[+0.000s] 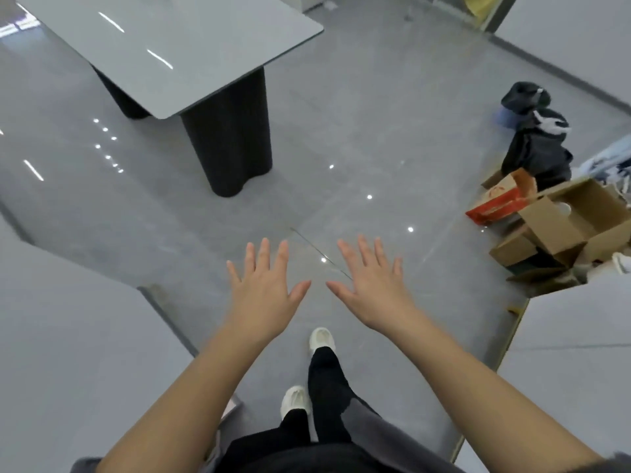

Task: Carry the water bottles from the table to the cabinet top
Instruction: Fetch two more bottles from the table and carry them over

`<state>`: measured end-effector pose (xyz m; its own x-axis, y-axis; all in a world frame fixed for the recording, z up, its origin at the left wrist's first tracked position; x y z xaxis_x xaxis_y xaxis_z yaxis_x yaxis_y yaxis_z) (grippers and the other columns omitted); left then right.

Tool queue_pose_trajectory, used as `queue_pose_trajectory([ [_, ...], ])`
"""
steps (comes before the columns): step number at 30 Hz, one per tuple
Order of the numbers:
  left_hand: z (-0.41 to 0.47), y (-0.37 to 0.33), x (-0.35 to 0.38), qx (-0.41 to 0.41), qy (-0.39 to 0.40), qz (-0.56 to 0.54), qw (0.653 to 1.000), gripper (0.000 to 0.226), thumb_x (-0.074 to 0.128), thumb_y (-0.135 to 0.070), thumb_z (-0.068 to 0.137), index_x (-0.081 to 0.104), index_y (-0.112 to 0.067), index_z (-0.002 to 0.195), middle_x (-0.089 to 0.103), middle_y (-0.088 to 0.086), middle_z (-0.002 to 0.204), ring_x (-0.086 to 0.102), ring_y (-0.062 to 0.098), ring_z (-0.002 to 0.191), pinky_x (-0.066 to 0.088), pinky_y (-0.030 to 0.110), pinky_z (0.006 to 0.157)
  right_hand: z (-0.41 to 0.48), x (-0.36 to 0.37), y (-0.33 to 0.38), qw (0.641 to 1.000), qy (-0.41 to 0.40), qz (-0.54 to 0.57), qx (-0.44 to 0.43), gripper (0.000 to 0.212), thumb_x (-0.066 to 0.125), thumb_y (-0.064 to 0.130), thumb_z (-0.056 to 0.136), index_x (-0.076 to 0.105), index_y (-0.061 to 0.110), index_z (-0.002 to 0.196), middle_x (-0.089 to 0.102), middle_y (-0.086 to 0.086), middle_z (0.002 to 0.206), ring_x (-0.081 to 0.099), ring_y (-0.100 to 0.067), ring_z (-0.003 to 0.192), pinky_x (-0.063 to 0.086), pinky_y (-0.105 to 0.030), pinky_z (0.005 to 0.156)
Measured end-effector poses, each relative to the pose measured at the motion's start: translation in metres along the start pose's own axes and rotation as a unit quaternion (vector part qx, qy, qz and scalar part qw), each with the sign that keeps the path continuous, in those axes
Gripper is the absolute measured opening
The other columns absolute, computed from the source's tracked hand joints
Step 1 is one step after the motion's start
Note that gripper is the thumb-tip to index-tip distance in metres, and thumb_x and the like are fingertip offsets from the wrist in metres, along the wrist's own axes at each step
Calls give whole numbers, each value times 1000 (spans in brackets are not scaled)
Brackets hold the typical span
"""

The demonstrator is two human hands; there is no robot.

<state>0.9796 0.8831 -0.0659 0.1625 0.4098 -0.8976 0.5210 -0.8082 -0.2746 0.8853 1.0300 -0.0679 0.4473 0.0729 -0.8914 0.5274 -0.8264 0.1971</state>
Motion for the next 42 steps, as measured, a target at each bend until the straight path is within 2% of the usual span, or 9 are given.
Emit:
queue_pose_trajectory([
  [12, 112, 64, -63, -146, -64, -51, 986, 75, 30, -61, 95, 1, -24, 154, -3, 7, 163, -8, 28, 149, 3, 56, 117, 179, -62, 76, 986, 16, -64, -156, 74, 33, 61, 96, -1, 33, 155, -8, -4, 165, -14, -31, 150, -3, -58, 118],
  [20, 166, 120, -99, -207, -82, -75, 972, 76, 30, -60, 95, 0, -24, 154, -4, 7, 163, -8, 28, 149, 2, 57, 117, 257, -91, 144, 973, 18, -87, -214, 74, 36, 59, 97, 2, 32, 156, -6, -4, 165, -11, -30, 150, -2, -58, 118],
  [26, 224, 187, -134, -208, -85, -85, 971, 76, 30, -60, 95, 0, -24, 154, -5, 7, 163, -10, 28, 149, 1, 57, 117, 328, -103, 213, 972, 11, -80, -219, 73, 37, 58, 97, 3, 32, 156, -5, -5, 165, -10, -30, 151, 0, -58, 118],
  [36, 307, 306, -210, -176, -82, -62, 979, 76, 32, -60, 95, 1, -24, 154, -4, 7, 163, -9, 26, 149, 1, 58, 117, 427, -124, 334, 983, 10, -29, -181, 72, 36, 56, 98, 2, 32, 156, -4, -4, 165, -9, -29, 151, 0, -57, 118],
  [42, 348, 360, -237, -185, -66, -55, 979, 75, 31, -59, 96, 1, -23, 154, -5, 7, 163, -10, 27, 149, 0, 58, 117, 484, -128, 385, 984, 21, -21, -174, 71, 36, 55, 99, 0, 32, 155, -5, -4, 165, -9, -30, 151, 0, -56, 118],
])
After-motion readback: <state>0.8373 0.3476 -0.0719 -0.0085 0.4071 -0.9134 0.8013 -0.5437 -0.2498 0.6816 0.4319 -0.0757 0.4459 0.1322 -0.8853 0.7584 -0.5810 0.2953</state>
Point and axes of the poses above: each hand's wrist, its own z-axis towards the middle knuckle, its own x-axis out of the palm, y = z × x, the point moved 5 cm from there along z, towards the middle knuckle
